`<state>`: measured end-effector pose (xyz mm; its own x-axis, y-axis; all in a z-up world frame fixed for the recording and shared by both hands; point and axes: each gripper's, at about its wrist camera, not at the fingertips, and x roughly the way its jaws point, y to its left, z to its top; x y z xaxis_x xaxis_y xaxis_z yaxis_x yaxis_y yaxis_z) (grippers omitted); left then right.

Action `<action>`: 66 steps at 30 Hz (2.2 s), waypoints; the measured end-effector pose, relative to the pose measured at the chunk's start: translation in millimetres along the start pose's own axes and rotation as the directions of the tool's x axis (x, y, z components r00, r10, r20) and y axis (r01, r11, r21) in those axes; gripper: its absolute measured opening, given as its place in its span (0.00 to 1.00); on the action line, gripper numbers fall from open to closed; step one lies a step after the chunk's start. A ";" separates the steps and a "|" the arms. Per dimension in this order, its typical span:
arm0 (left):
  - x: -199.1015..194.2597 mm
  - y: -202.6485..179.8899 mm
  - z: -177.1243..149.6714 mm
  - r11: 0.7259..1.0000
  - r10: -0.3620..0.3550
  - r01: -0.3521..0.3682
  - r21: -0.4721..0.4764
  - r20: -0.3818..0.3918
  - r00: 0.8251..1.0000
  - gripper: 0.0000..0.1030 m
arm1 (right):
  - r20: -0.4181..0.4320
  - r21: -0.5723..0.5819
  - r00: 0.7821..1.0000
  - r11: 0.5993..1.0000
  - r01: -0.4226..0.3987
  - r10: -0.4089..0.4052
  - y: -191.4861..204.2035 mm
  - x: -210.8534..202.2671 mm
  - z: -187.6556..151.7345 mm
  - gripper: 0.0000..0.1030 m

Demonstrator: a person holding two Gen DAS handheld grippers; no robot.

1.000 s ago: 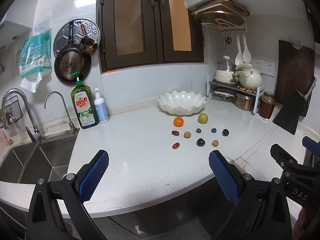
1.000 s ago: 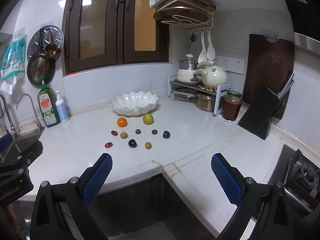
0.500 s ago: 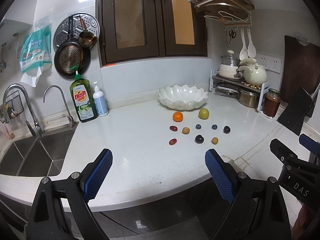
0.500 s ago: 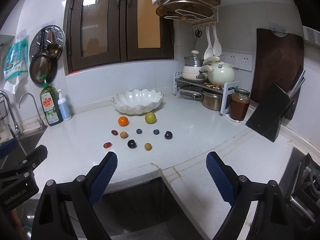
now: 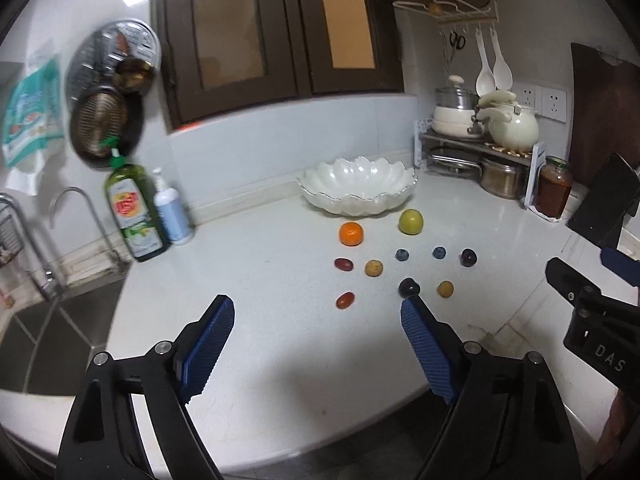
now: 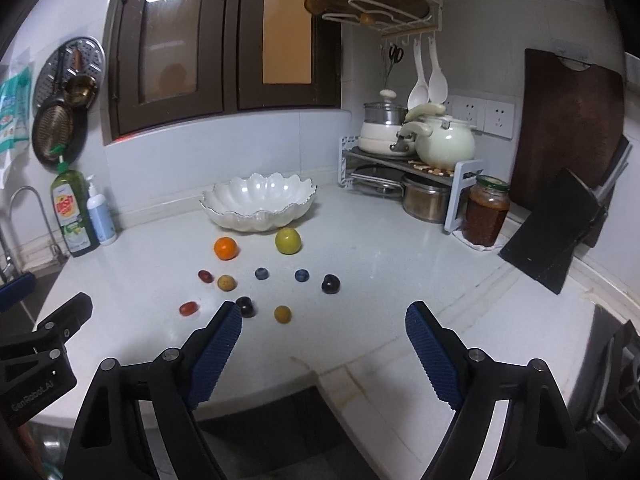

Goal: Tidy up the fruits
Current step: 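Lower left tool and close on red date while right tool closes on small yellow fruit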

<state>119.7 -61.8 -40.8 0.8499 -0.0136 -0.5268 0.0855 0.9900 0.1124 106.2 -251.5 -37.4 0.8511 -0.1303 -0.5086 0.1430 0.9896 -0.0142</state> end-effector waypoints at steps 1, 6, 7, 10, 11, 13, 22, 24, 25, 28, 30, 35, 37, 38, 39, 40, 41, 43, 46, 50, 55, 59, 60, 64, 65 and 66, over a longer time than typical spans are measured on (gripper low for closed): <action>7.0 1.0 2.1 1.000 -0.008 0.008 -0.001 -0.005 1.000 0.84 | -0.005 0.003 1.000 1.000 0.003 -0.003 1.8 6.4 1.5 0.80; 49.7 5.1 11.8 0.999 -0.049 0.050 0.019 -0.056 0.997 0.79 | -0.074 0.023 0.997 1.000 0.001 0.001 13.5 45.4 6.4 0.73; 56.6 5.6 12.8 0.998 -0.055 0.057 0.023 -0.065 0.996 0.79 | -0.089 0.023 0.996 1.000 0.004 -0.002 16.1 53.8 7.5 0.72; 79.6 9.4 17.9 0.996 -0.071 0.075 0.039 -0.094 0.993 0.75 | -0.130 0.019 0.991 1.000 0.019 -0.016 24.7 74.8 10.1 0.70; 86.9 10.1 19.6 0.996 -0.077 0.082 0.044 -0.103 0.992 0.74 | -0.141 0.016 0.990 1.000 0.024 -0.022 27.4 80.0 11.1 0.68; 99.8 12.2 22.3 0.994 -0.095 0.101 0.050 -0.120 0.988 0.69 | -0.157 0.011 0.987 0.999 0.041 -0.039 33.4 91.3 13.3 0.68; 150.3 11.4 24.1 0.981 -0.158 0.177 0.075 -0.204 0.966 0.65 | -0.210 -0.004 0.974 0.996 0.086 -0.085 48.2 128.7 13.3 0.63; 158.4 9.2 21.7 0.979 -0.169 0.189 0.075 -0.225 0.960 0.63 | -0.232 -0.005 0.969 0.996 0.085 -0.084 48.1 136.5 12.6 0.63; 162.1 8.3 20.4 0.978 -0.172 0.195 0.075 -0.236 0.956 0.63 | -0.240 -0.004 0.967 0.997 0.081 -0.079 48.3 140.4 12.1 0.63; 173.0 4.5 16.7 0.977 -0.174 0.201 0.074 -0.269 0.947 0.60 | -0.269 -0.010 0.961 0.998 0.060 -0.060 48.5 151.8 8.9 0.63; 179.9 2.1 13.5 0.980 -0.155 0.184 0.075 -0.288 0.945 0.55 | -0.287 -0.008 0.957 0.999 0.039 -0.040 48.3 160.3 6.7 0.62; 191.5 -6.8 5.8 0.980 -0.157 0.190 0.065 -0.341 0.927 0.55 | -0.353 0.013 0.935 1.000 -0.009 0.013 43.7 179.5 -0.5 0.58; 194.9 -10.0 3.4 0.979 -0.162 0.196 0.060 -0.358 0.920 0.54 | -0.368 0.017 0.930 1.000 -0.014 0.019 41.5 184.3 -2.9 0.58; 196.1 -11.5 2.2 0.977 -0.171 0.205 0.057 -0.364 0.915 0.53 | -0.371 0.019 0.928 1.000 -0.015 0.021 41.0 185.7 -3.9 0.58; 197.3 -13.2 1.2 0.977 -0.171 0.206 0.060 -0.367 0.914 0.53 | -0.375 0.020 0.927 1.000 -0.015 0.022 40.0 186.1 -5.2 0.58; 198.0 -14.0 0.5 0.977 -0.168 0.206 0.064 -0.368 0.915 0.53 | -0.375 0.021 0.927 1.000 -0.018 0.024 39.6 186.3 -6.4 0.58; 198.8 -14.9 -0.3 0.976 -0.169 0.208 0.068 -0.368 0.914 0.52 | -0.376 0.016 0.926 1.000 -0.018 0.022 39.7 187.1 -6.6 0.58; 201.2 -16.1 -1.5 0.975 -0.167 0.208 0.073 -0.371 0.913 0.49 | -0.376 0.013 0.926 1.000 -0.015 0.019 39.9 188.5 -6.9 0.57; 206.1 -18.2 -3.4 0.974 -0.168 0.213 0.078 -0.382 0.909 0.45 | -0.389 0.018 0.921 1.000 -0.026 0.030 39.9 192.4 -7.6 0.49; 210.8 -17.1 -3.9 0.975 -0.167 0.210 0.072 -0.386 0.907 0.44 | -0.391 0.013 0.920 0.999 -0.034 0.036 42.6 195.6 -7.6 0.47; 214.4 -19.4 -5.5 0.972 -0.178 0.223 0.072 -0.395 0.901 0.40 | -0.397 -0.001 0.917 0.999 -0.040 0.037 45.6 199.2 -8.5 0.43; 216.9 -22.9 -6.8 0.971 -0.179 0.228 0.079 -0.399 0.899 0.38 | -0.412 -0.002 0.910 0.999 -0.044 0.039 46.7 203.3 -10.2 0.43; 217.9 -23.6 -6.8 0.970 -0.180 0.230 0.079 -0.402 0.898 0.35 | -0.414 -0.005 0.910 0.999 -0.044 0.038 46.9 203.8 -10.9 0.42; 221.0 -23.5 -8.1 0.970 -0.181 0.230 0.075 -0.410 0.894 0.31 | -0.426 -0.009 0.904 0.999 -0.054 0.045 47.9 207.0 -13.0 0.34; 221.6 -23.5 -8.1 0.970 -0.180 0.231 0.075 -0.412 0.893 0.29 | -0.428 -0.009 0.902 0.998 -0.056 0.047 47.8 207.4 -13.4 0.33; 222.2 -23.9 -8.2 0.970 -0.180 0.231 0.075 -0.413 0.893 0.27 | -0.429 -0.010 0.902 0.998 -0.058 0.048 47.9 207.8 -13.7 0.32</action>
<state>302.3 -87.3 -167.5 0.5288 -0.1326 -0.8383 0.3182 0.9467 0.0509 283.0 -230.4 -155.6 0.5576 -0.0441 -0.8289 0.0890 0.9960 0.0069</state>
